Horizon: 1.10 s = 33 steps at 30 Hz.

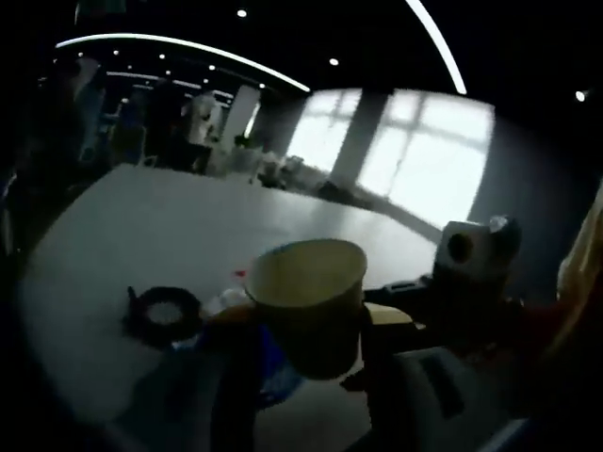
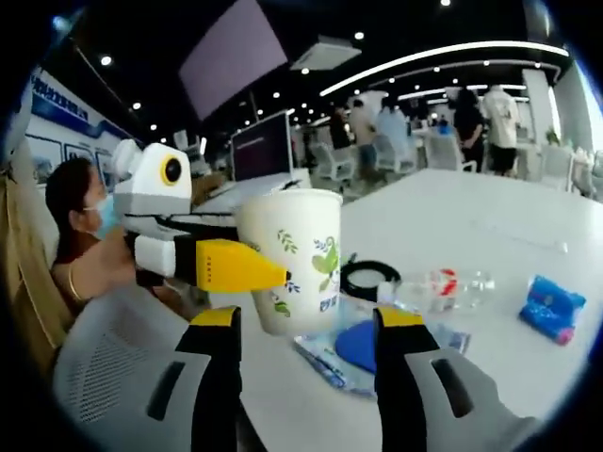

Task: Arrange the tabletop items into an orderly group along one side of the table until the central work area is clear of visible clutter.

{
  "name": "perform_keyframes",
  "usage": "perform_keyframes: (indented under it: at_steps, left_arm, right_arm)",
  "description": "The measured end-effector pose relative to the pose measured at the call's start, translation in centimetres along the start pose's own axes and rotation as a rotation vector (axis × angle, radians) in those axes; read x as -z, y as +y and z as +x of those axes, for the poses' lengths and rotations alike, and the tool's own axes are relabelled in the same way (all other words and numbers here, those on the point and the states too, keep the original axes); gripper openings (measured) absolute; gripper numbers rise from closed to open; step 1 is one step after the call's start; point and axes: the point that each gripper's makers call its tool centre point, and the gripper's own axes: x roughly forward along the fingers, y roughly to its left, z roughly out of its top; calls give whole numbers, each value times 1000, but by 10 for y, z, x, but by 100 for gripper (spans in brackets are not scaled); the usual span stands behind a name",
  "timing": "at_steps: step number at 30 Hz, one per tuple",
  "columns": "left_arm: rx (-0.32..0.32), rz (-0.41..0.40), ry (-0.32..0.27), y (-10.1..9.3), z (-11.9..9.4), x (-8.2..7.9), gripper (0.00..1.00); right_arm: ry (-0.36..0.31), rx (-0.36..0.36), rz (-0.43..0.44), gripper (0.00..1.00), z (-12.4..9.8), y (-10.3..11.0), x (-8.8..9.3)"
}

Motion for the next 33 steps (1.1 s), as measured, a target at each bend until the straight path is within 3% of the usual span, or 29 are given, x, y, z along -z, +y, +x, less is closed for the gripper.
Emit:
perform_keyframes:
  at_steps: [8,19,23,30,33]
  left_arm:
    - [-20,15,-2,5,0,0,38]
    - [-54,54,-33,11,-3,-7,38]
    - [-89,72,23,18,-1,2,38]
    - [-82,133,8,15,-2,-3,37]
    - [-87,159,-40,12,-6,-13,37]
  right_arm:
    - [45,35,44,75,0,-10,10]
    - [73,55,73,84,-3,-14,16]
    - [82,55,82,86,-4,-14,18]
    - [88,77,90,90,-5,-18,20]
    - [93,111,89,93,-7,-25,22]
